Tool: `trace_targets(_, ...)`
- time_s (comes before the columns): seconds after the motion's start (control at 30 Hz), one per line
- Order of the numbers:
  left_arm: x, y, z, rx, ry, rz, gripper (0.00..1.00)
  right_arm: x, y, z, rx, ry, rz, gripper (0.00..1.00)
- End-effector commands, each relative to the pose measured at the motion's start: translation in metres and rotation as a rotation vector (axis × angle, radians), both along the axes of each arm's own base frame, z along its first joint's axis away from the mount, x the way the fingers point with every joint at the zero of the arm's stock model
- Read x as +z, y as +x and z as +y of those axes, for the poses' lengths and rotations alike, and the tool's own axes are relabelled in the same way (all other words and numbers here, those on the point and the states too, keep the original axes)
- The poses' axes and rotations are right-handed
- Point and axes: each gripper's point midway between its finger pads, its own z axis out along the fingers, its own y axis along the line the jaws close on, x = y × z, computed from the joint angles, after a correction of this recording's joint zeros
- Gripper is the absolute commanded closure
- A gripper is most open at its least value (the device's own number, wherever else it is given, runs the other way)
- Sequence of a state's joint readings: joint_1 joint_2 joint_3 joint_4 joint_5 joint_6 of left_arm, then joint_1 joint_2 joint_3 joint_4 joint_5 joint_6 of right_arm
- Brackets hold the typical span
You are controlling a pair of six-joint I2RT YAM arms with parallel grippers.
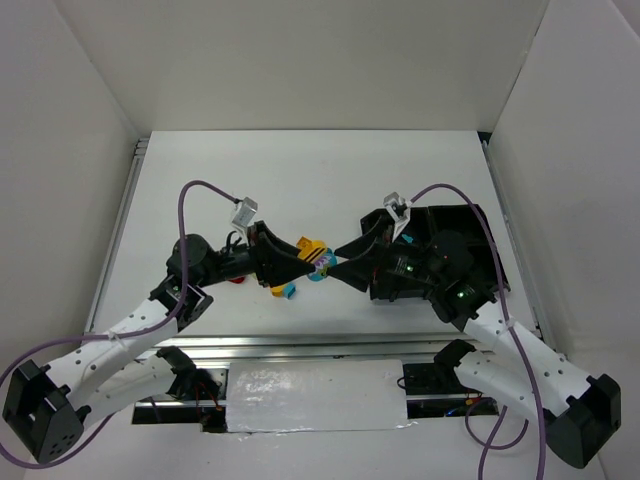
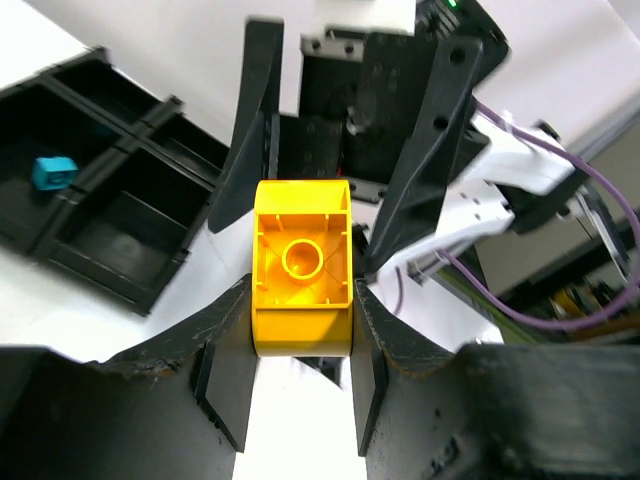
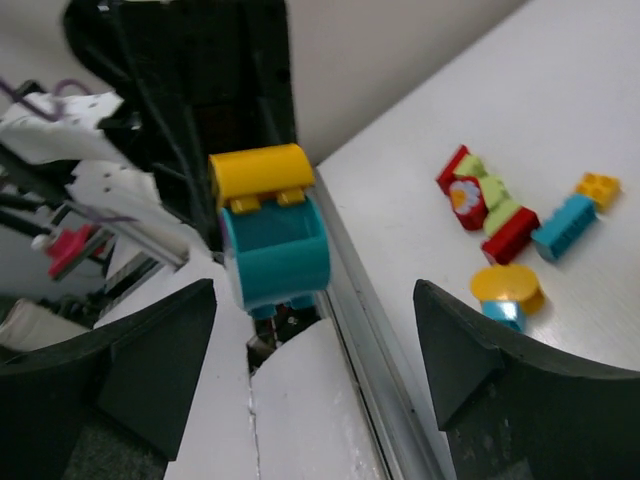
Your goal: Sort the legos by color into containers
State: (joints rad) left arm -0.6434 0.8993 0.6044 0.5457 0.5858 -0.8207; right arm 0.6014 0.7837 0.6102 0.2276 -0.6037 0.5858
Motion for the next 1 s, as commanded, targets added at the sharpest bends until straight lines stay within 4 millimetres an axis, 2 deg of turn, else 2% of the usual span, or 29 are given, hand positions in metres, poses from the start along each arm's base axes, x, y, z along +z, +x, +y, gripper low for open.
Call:
trace_targets(0.0, 0.033, -0.023, 0.002, -0.103, -0.064, -0.105, 1.00, 0.040, -0.031, 0.005, 0.191, 0.125, -0.173, 0.15)
trace_targets(0.1, 0.029, -0.024, 0.002, -0.105, -0.051, -0.105, 1.00, 0.048, -0.036, 0.005, 0.218, 0.157, -0.200, 0.25)
trace_targets(0.2, 0.023, -0.019, 0.003, -0.075, -0.024, -0.094, 1.00, 0.054, -0.043, 0.007, 0.274, 0.175, -0.197, 0.28)
trace_targets(0.33, 0.027, -0.018, 0.003, -0.073, -0.033, -0.092, 1.00, 0.047, -0.046, 0.015, 0.360, 0.175, -0.162, 0.46)
trace_targets(0.43, 0.034, -0.018, 0.002, -0.075, -0.047, -0.100, 1.00, 0.042, -0.047, 0.016, 0.380, 0.168, -0.163, 0.82)
trace_targets(0.53, 0.039, -0.018, 0.002, -0.076, -0.047, -0.111, 1.00, 0.036, -0.046, 0.017, 0.391, 0.137, -0.158, 0.88)
trace_targets(0.57, 0.039, -0.017, 0.002, -0.071, -0.043, -0.107, 1.00, 0.033, -0.046, 0.017, 0.390, 0.123, -0.167, 1.00)
trace_targets(0.63, 0.040, -0.011, 0.003, -0.035, -0.028, -0.111, 1.00, 0.033, -0.043, 0.017, 0.375, 0.093, -0.194, 1.00)
trace_targets(0.67, 0.041, -0.009, 0.006, -0.014, -0.021, -0.115, 1.00, 0.013, -0.035, 0.016, 0.349, 0.017, -0.182, 1.00)
trace_targets(0.73, 0.041, -0.002, 0.010, 0.037, 0.009, -0.113, 1.00, 0.004, -0.029, 0.016, 0.339, -0.046, -0.191, 1.00)
trace_targets(0.77, 0.043, -0.001, 0.013, 0.054, 0.014, -0.119, 1.00, -0.014, -0.024, 0.014, 0.347, -0.107, -0.159, 1.00)
trace_targets(0.97, 0.045, 0.012, 0.021, 0.099, 0.046, -0.113, 1.00, -0.044, -0.016, 0.013, 0.379, -0.167, -0.097, 1.00)
